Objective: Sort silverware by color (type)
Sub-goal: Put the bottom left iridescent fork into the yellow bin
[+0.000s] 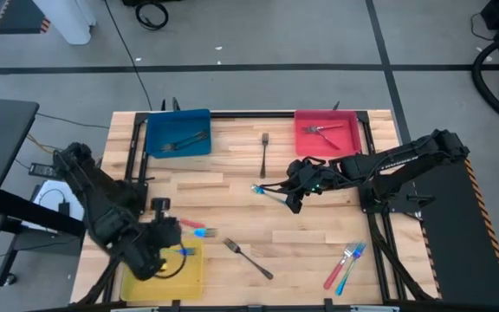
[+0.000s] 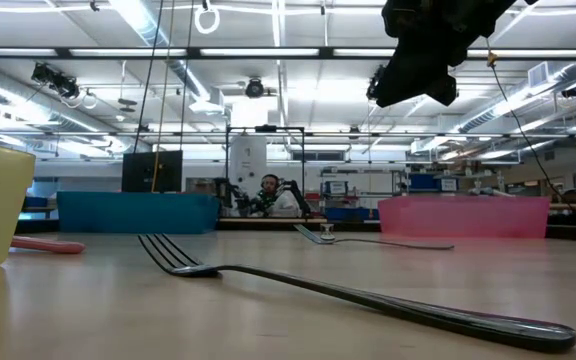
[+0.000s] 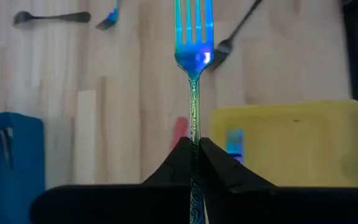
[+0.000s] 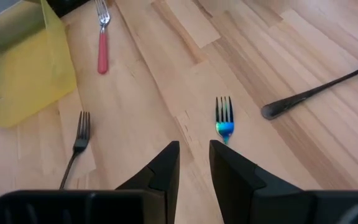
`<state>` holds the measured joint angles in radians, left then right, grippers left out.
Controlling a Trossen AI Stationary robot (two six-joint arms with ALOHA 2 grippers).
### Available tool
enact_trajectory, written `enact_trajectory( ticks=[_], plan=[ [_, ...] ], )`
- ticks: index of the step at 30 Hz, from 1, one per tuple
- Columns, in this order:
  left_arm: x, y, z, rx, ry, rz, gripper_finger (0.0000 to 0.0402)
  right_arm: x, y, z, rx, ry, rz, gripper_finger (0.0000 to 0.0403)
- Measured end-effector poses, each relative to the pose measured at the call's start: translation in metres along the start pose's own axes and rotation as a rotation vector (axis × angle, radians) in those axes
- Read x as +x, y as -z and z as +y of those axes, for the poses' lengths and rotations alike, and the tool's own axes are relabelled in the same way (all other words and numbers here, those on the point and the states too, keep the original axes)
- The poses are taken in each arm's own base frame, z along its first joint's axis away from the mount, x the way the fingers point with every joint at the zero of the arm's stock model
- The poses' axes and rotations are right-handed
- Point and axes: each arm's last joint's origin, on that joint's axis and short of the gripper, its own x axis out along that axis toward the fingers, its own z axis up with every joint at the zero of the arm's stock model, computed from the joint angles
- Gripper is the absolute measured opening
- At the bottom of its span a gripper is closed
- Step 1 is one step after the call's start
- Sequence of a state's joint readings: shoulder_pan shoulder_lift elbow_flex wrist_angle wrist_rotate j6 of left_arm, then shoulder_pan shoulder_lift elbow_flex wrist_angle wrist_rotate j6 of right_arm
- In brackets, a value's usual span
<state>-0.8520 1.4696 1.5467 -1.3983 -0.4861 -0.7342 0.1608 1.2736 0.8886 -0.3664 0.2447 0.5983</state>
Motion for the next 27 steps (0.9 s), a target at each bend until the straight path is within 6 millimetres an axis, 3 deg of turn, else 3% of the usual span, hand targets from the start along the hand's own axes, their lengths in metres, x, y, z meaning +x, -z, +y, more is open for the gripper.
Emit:
enact_trajectory(
  ticks=[7,15,23,27],
  plan=[
    [-0.012,0.022,-0.023,-0.074,0.032,-0.053,0.0016,0.000,0.000,0.000,0.000,0.000,0.000,0.0096],
    [0.028,0.069,-0.050,-0.161,0.023,-0.005,0.0016,0.000,0.000,0.000,0.008,-0.001,0.001,0.0096],
    [0.059,0.101,-0.081,-0.234,0.246,-0.001,0.0016,0.000,0.000,0.000,0.011,-0.002,0.001,0.0096],
    [0.074,0.117,-0.087,-0.278,0.288,-0.007,0.0016,0.000,0.000,0.000,0.011,-0.002,0.001,0.0096]
  ],
)
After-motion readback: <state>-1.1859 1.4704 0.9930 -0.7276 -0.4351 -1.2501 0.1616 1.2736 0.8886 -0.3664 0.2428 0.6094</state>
